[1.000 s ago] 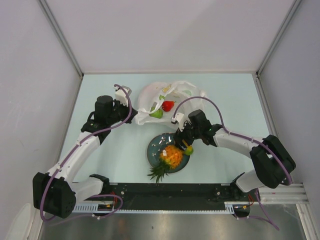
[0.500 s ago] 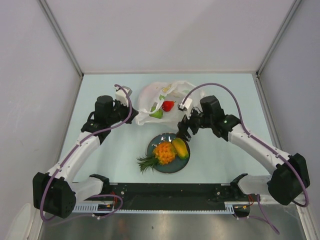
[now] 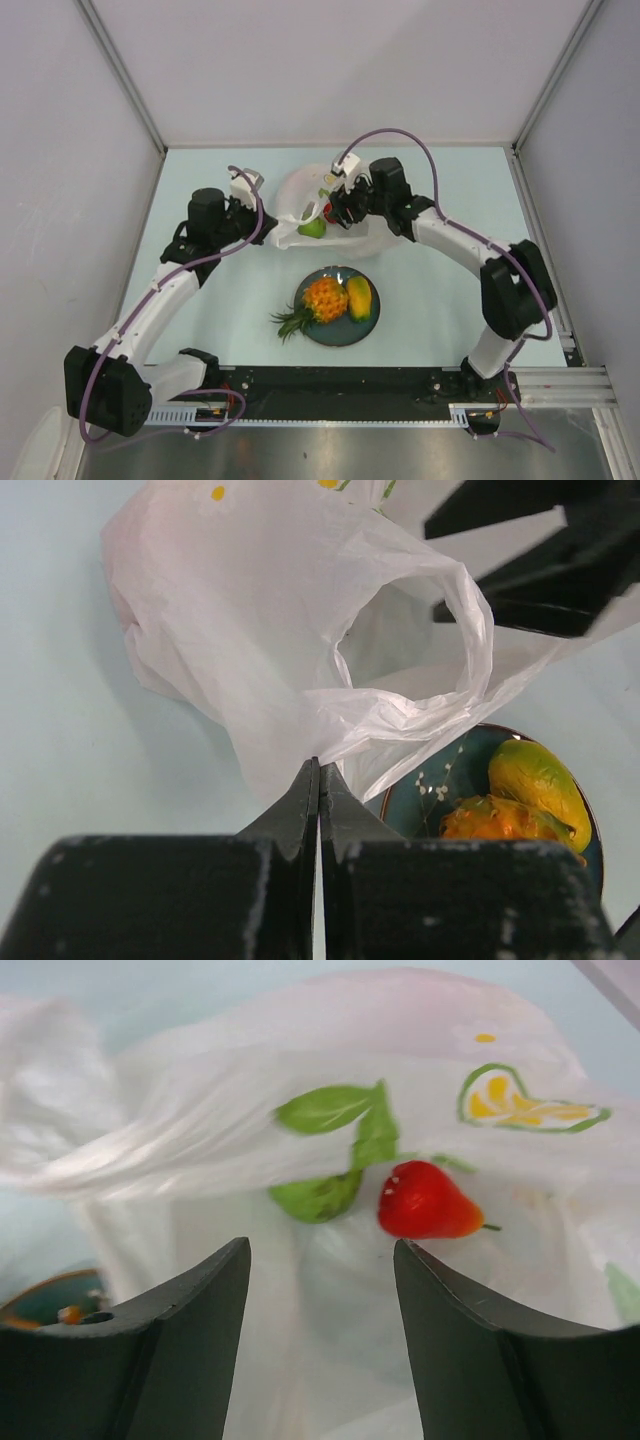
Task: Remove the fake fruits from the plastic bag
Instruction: Take out the fake fruit from the plastic bag.
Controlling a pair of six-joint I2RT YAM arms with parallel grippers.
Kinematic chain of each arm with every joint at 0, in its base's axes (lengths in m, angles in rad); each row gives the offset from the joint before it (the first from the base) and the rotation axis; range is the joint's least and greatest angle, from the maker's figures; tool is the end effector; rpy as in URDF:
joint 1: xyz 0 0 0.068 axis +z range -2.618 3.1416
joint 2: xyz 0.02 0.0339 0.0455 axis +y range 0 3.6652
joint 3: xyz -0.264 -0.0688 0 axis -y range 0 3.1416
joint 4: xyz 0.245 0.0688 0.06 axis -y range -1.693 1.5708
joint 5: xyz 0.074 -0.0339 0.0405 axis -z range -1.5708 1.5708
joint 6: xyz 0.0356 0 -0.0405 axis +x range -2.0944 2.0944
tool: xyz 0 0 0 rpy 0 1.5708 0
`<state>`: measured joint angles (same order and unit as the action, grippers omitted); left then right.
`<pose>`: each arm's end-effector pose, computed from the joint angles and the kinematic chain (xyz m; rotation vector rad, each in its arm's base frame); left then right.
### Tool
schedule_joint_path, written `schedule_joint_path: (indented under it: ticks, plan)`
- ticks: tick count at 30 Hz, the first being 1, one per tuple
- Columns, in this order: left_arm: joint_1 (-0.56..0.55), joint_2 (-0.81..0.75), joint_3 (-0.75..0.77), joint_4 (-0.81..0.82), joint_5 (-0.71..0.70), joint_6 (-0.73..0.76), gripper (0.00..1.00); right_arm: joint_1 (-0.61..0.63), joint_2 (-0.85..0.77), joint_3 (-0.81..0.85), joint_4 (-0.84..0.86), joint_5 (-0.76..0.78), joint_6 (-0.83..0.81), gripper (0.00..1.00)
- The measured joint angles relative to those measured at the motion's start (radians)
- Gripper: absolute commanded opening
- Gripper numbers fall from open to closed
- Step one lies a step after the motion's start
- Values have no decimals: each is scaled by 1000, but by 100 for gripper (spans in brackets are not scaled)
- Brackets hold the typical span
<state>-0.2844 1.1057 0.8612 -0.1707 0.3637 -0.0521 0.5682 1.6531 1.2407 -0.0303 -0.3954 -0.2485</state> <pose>0.2383 -0.0829 0.3051 0.4673 1.9477 -0.5777 0.3186 0.2197 0.2876 -1.0328 1.7451 0.6004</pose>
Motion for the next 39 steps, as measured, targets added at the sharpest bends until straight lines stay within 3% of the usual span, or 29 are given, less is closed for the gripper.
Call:
schedule_joint_path:
  ticks: [5, 10, 18, 20, 23, 26, 27, 30, 39]
  plan:
    - [1, -3, 0, -4, 4, 2, 0, -10, 170, 122, -12, 92, -40, 73]
    - [2, -10, 0, -3, 6, 7, 0, -27, 281, 178, -25, 178, -34, 89]
    - [8, -10, 0, -4, 6, 7, 0, -41, 428, 284, -27, 243, -14, 95]
    - [8, -8, 0, -4, 7, 8, 0, -41, 461, 314, -27, 247, -13, 93]
    - [9, -1, 0, -5, 7, 8, 0, -41, 499, 346, -28, 247, -14, 80]
    - [10, 8, 0, -6, 7, 8, 1, -40, 521, 356, -34, 237, -21, 60]
    - [10, 9, 0, -8, 7, 8, 0, -40, 526, 356, -40, 229, -26, 49]
    - [10, 15, 0, -10, 7, 8, 0, -41, 528, 359, -47, 204, -50, 39]
    - [10, 32, 0, -10, 8, 7, 0, -49, 439, 362, -124, 81, -71, 32]
